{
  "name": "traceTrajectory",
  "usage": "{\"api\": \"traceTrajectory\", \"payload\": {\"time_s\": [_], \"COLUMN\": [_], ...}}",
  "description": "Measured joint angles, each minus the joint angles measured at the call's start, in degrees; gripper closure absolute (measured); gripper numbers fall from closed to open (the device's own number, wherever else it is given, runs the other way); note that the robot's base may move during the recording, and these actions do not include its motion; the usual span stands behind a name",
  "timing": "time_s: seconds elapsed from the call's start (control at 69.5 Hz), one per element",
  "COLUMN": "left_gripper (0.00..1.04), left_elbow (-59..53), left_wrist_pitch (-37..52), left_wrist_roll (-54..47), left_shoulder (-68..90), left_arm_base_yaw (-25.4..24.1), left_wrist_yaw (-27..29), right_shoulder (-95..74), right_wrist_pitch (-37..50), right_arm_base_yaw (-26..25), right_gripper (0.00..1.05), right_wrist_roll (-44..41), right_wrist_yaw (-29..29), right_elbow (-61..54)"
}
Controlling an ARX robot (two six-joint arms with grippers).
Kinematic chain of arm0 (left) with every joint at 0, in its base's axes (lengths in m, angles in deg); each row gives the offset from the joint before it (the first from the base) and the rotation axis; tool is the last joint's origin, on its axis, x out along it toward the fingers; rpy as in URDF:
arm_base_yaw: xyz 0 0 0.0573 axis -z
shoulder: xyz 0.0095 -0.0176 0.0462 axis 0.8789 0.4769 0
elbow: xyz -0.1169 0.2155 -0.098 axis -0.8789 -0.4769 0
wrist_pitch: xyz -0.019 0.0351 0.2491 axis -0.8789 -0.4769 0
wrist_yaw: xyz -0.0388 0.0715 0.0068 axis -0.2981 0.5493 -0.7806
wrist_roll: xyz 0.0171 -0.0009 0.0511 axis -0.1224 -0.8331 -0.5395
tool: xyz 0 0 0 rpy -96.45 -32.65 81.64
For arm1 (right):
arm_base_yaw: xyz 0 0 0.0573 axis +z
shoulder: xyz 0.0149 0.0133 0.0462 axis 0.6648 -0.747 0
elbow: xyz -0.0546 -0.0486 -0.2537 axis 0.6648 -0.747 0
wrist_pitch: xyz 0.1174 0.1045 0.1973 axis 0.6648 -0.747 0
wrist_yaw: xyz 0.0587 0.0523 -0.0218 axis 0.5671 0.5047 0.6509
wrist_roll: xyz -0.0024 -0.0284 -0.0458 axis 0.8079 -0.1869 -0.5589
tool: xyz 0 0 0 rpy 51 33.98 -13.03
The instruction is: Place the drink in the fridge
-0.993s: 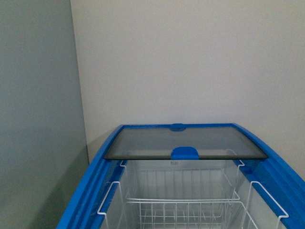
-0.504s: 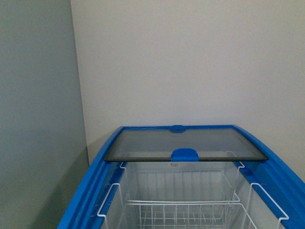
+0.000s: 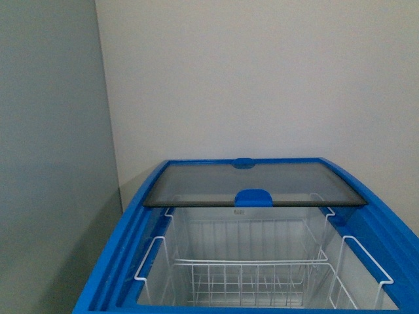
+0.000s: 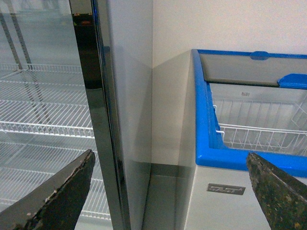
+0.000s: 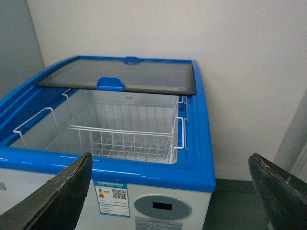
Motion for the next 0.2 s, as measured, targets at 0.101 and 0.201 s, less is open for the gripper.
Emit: {"api": "traceTrajectory", "payload": {"time_s": [0.101, 0.201], "left_gripper": [0.08, 0.08], "left_elbow": [0.0, 0.0], "left_wrist_pitch": [0.0, 0.0], "left_wrist_roll": [0.0, 0.0], "left_shoulder": [0.0, 0.0], "left_arm_base_yaw": [0.0, 0.0], "left_wrist_yaw": [0.0, 0.0], "right_shoulder": [0.0, 0.0], "right_wrist_pitch": [0.0, 0.0], "right_arm_base_yaw": [0.0, 0.0], "right_gripper": [0.07, 0.07], "right_wrist_roll": [0.0, 0.0], "right_wrist_yaw": [0.0, 0.0], "right_elbow": [0.0, 0.0]}}
